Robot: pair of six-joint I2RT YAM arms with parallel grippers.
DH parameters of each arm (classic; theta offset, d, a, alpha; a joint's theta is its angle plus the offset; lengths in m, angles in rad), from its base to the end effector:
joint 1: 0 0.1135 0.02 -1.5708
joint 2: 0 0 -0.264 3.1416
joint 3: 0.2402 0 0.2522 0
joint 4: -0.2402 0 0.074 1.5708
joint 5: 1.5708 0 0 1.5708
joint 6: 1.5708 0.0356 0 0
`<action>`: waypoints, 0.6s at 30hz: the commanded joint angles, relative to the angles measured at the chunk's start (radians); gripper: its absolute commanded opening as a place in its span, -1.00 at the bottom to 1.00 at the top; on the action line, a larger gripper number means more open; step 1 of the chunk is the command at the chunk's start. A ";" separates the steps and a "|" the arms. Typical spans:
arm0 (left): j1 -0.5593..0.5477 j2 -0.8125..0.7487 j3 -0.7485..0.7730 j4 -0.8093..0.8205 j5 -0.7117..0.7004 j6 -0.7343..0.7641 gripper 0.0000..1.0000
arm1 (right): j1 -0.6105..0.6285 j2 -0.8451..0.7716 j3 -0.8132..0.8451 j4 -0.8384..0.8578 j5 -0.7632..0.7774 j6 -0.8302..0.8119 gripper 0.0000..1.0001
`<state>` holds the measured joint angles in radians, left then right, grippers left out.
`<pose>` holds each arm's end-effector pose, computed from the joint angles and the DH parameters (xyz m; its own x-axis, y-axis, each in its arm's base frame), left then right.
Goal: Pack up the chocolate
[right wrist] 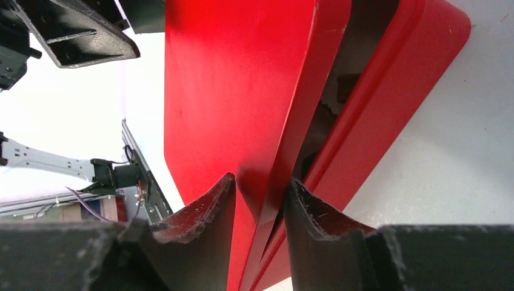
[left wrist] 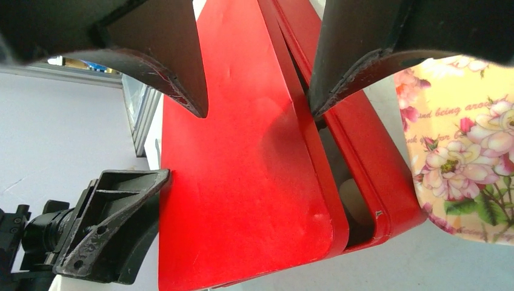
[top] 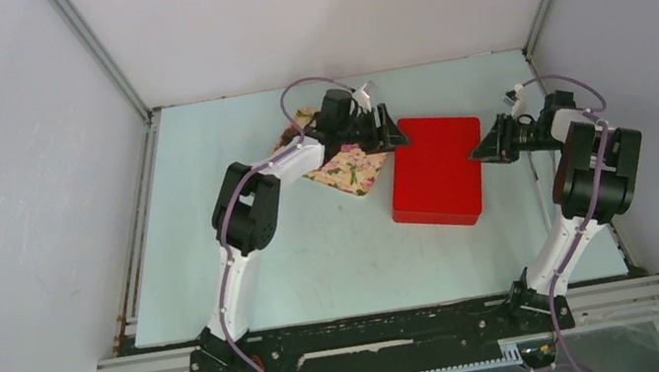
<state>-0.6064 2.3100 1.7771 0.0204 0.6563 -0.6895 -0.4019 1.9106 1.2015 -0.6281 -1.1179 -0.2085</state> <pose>0.4218 -0.3190 0.1857 -0.8761 -0.0057 -0.4821 0.4292 0.4462 -0.7853 0.3380 -0.1089 0.1613 -0.8717 0.2721 -0.4075 -0.2053 0.5524 0.8079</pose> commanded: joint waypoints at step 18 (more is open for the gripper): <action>-0.010 0.006 0.188 -0.236 -0.222 0.290 0.45 | 0.013 -0.083 0.014 0.067 0.233 0.024 0.99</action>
<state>-0.6125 2.3142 1.9022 -0.1703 0.5022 -0.4973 -0.3714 1.8336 1.2095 -0.5972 -1.0710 -0.1585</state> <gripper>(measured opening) 0.722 0.979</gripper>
